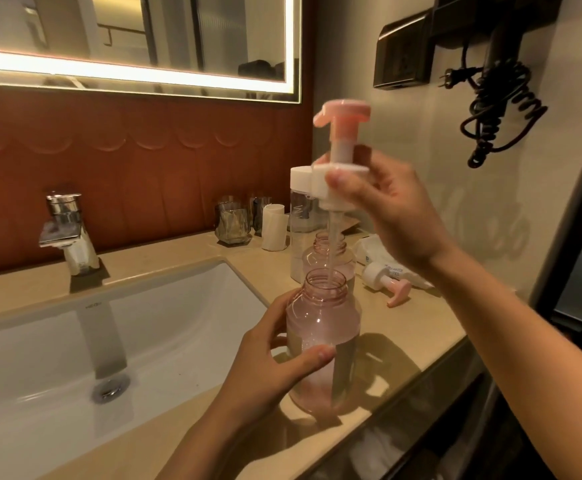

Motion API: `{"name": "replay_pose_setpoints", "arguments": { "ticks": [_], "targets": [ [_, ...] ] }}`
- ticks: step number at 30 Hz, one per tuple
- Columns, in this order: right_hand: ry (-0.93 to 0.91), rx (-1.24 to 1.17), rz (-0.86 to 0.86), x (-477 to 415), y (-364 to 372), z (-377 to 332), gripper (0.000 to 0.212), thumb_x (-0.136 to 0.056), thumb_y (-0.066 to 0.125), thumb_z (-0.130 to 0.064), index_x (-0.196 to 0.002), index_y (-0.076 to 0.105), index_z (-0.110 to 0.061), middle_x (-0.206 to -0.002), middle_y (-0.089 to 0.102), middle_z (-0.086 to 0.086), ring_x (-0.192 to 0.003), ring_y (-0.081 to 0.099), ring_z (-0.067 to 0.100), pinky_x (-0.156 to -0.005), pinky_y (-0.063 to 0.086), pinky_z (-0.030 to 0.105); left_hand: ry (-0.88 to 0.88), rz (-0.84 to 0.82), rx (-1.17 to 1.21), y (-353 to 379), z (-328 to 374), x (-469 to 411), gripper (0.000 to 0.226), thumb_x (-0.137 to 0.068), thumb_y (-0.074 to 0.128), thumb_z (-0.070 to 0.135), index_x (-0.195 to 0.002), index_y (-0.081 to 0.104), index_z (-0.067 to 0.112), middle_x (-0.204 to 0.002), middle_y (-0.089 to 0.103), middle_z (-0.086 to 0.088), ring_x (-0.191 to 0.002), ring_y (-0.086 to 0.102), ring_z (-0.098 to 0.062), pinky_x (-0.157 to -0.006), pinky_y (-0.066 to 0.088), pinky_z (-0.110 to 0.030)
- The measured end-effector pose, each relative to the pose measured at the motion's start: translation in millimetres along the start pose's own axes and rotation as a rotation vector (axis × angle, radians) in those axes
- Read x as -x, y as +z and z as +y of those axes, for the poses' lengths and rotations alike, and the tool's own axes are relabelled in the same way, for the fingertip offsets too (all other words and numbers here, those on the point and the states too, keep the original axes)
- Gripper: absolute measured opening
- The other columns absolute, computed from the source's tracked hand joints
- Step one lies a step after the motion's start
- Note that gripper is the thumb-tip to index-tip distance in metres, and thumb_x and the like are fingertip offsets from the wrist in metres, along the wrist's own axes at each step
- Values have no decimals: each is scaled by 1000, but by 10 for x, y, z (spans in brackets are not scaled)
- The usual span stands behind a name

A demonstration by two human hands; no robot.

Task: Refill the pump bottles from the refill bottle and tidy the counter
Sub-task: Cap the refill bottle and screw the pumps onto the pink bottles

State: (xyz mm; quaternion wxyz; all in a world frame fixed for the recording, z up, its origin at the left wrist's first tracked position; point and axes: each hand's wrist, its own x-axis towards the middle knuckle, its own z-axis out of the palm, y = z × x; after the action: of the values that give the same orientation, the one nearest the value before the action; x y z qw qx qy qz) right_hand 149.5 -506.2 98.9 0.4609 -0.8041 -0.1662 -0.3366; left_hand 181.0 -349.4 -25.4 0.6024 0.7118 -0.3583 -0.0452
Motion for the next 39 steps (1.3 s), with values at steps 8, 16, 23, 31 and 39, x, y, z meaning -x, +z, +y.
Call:
{"name": "replay_pose_setpoints", "arguments": {
  "ticks": [8,16,23,31,39],
  "targets": [
    [155,-33,-86,391,240,332,48,-70,55,-58,-111,57,-35,-112,62,-5,-102,60,11,-88,54,39,16,-6,38,23,-9,2,62,-50,67,67,-105,38,74,-114,49,45,-106,50,15,-82,44,-10],
    [164,-36,-153,575,241,383,42,-71,58,-55,-111,59,-44,-119,60,-13,-112,53,6,-93,46,34,40,-57,39,22,-1,22,72,-52,77,57,-109,35,71,-115,51,41,-105,52,14,-78,46,-8],
    [213,-190,-159,698,239,446,57,-76,59,-48,-130,51,-30,-127,58,-19,-119,52,0,-93,44,16,40,-48,40,24,-43,18,74,-53,78,55,-112,36,68,-117,53,37,-107,54,11,-82,48,-13],
    [233,-181,-82,641,129,336,49,-67,71,-40,-112,65,-23,-115,68,-8,-115,58,10,-102,42,39,32,-47,14,25,-66,26,76,-53,77,59,-115,34,68,-118,50,39,-108,52,12,-80,48,-11],
    [373,18,-63,569,352,215,69,-56,77,-57,-112,40,-41,-119,52,-14,-108,51,2,-84,43,17,50,-43,0,31,-42,29,74,-58,78,45,-103,30,78,-108,48,49,-102,49,20,-75,42,-2]
  ]
}}
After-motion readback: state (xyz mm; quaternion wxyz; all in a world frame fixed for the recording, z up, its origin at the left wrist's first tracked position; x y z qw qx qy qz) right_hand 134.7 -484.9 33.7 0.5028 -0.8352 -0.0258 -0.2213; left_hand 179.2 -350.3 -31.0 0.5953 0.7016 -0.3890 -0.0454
